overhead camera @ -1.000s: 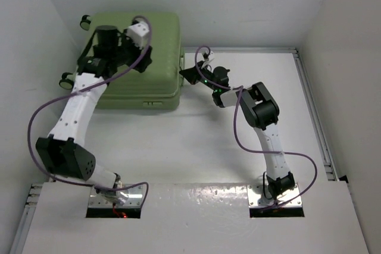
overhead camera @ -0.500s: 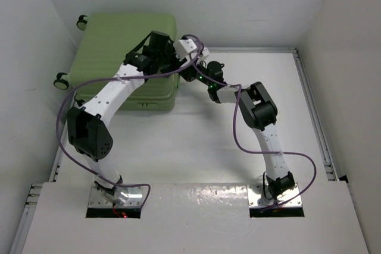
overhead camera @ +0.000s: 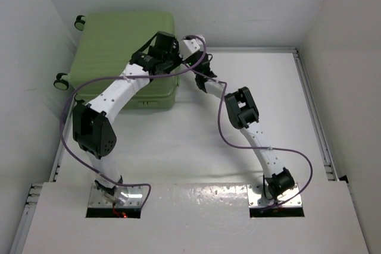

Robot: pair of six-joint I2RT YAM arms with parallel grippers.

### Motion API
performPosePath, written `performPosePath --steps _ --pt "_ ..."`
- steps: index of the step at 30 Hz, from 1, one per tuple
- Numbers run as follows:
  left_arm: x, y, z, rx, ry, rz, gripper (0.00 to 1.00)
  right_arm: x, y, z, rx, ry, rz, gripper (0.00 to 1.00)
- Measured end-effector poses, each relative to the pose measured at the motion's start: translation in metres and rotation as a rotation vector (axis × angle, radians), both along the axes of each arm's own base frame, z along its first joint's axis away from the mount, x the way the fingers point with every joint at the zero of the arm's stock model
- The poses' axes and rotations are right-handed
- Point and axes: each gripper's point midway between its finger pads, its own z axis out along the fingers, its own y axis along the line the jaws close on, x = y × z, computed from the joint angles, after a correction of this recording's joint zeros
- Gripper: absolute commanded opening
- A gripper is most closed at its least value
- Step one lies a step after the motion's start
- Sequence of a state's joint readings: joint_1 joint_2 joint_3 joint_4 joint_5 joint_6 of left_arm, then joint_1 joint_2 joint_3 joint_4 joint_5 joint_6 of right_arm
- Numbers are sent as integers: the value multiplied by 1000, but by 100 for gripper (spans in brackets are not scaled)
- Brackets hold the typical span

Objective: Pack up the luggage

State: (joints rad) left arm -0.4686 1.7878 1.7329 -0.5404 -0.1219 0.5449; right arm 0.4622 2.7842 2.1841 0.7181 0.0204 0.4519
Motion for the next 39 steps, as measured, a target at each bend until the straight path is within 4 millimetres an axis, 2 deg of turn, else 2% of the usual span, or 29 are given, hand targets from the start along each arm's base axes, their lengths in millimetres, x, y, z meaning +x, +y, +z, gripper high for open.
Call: performPosePath --steps 1,2,4,7,11,13,15,18,20,22,23,26,28,30,32,34,39 --pt "0 0 0 -3 1 3 36 5 0 -1 7 -10 -21 0" --pt "1 0 0 -6 1 6 37 8 -1 -3 14 -16 -37 8" --pt "1 -2 -2 -24 9 12 45 9 -2 -4 31 -15 -58 20" --pt "-1 -8 -4 -62 31 6 57 5 -14 -11 49 5 -82 29" --pt "-5 -22 -6 -131 65 29 60 -22 -50 -30 55 105 -70 47" --pt "-5 -30 -8 -146 65 70 61 -44 -75 -30 67 164 -49 51" --pt "-7 -42 -17 -143 67 112 58 -67 -105 -16 84 203 -38 53" --pt "-8 -71 -36 -122 60 177 54 -85 -152 28 121 188 -51 53" --pt "-3 -94 -56 -102 49 225 53 -97 -192 60 133 162 -87 51" --pt "3 -111 -83 -76 45 286 53 -110 -235 86 137 144 -137 50" --pt "6 -117 -97 -62 47 318 59 -117 -255 93 130 142 -166 50" --pt "23 -119 -134 -16 39 445 60 -140 -297 96 106 166 -230 50" --pt "37 -109 -150 -8 14 533 60 -156 -308 87 87 209 -241 49" --pt "46 -87 -164 18 2 616 64 -169 -312 77 69 252 -238 49" --pt "54 -65 -168 37 -18 685 65 -181 -311 67 49 293 -220 47" --pt "67 -62 -165 -17 -48 711 65 -192 -309 59 34 326 -204 47" --pt "77 -61 -151 -54 -112 740 65 -208 -305 50 12 363 -176 46"
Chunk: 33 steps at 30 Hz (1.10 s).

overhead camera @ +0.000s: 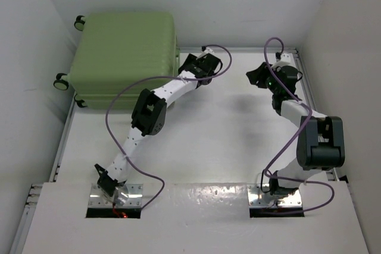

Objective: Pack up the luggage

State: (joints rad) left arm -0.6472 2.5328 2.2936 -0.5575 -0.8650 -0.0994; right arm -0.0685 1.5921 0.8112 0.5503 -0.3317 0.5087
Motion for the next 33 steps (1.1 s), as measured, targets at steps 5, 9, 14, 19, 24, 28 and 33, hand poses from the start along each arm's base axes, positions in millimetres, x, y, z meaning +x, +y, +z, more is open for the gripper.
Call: performPosePath --steps 5,9,14,19,24,28,33 --pt "13 24 9 34 -35 48 66 -4 4 -2 -10 8 13 46" --pt "19 25 8 15 -51 46 66 -5 11 -3 -12 12 26 46" --pt "21 22 1 -5 -45 28 69 -6 16 -5 -16 20 35 45" --pt "25 19 -14 -86 -11 18 66 -5 15 -7 -19 37 32 45" --pt "35 20 -17 -258 -9 55 60 -2 -1 -6 -28 45 2 45" --pt "36 16 -19 -341 29 40 53 -5 -17 -12 -36 71 -27 44" --pt "33 11 -23 -293 91 -50 15 -8 -27 -15 -45 92 -47 41"
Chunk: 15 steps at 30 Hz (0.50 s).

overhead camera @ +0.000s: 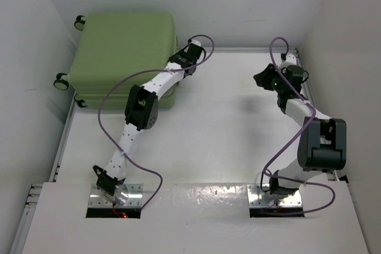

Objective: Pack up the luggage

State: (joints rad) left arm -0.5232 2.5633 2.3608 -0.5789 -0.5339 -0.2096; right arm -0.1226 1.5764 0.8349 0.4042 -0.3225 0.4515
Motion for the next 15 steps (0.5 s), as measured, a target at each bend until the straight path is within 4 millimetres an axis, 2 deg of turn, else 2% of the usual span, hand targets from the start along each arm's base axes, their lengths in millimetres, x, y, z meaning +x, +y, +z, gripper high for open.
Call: performPosePath --steps 2,5,9,11,15 --pt "-1 0 -3 53 26 -76 0 -1 -4 1 -3 1 -7 38" --pt "-4 -6 -4 99 32 -172 0 -3 -9 7 -7 -4 -19 37" --pt "-16 -15 -4 132 40 -314 0 -8 -22 23 -13 -40 -49 36" --pt "-28 -23 -3 140 53 -389 0 -13 -26 30 -17 -58 -58 35" --pt "-74 -53 -5 200 101 -591 0 -26 -25 33 -21 -69 -61 34"
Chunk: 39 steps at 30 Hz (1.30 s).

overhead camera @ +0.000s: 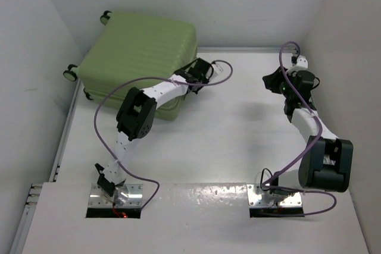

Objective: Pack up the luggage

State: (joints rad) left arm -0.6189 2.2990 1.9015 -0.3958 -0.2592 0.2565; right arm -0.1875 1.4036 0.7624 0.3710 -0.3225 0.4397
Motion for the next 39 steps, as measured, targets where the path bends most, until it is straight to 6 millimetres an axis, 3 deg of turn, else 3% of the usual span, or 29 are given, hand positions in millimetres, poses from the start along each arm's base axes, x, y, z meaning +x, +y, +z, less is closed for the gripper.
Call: performPosePath --steps 5,10,14,16,20,25,32,39 --pt "-66 -54 0 70 36 -298 0 -20 3 -4 -2 11 1 32" --pt "-145 -106 1 76 50 -610 0 -47 12 1 -9 -11 50 30" --pt "-195 -121 2 14 76 -793 0 -78 34 1 -14 -40 152 29" --pt "-214 -112 3 -13 89 -865 0 -91 48 -1 -15 -49 207 29" --pt "-233 -81 3 -31 81 -969 0 -113 83 -14 -3 -35 333 29" --pt "-247 -50 2 -26 79 -1012 0 -134 106 -40 30 28 397 36" --pt "-249 -44 2 -38 50 -1018 0 -149 139 -71 77 112 444 42" --pt "-249 -45 2 -39 48 -1017 0 -148 175 -69 55 65 511 48"
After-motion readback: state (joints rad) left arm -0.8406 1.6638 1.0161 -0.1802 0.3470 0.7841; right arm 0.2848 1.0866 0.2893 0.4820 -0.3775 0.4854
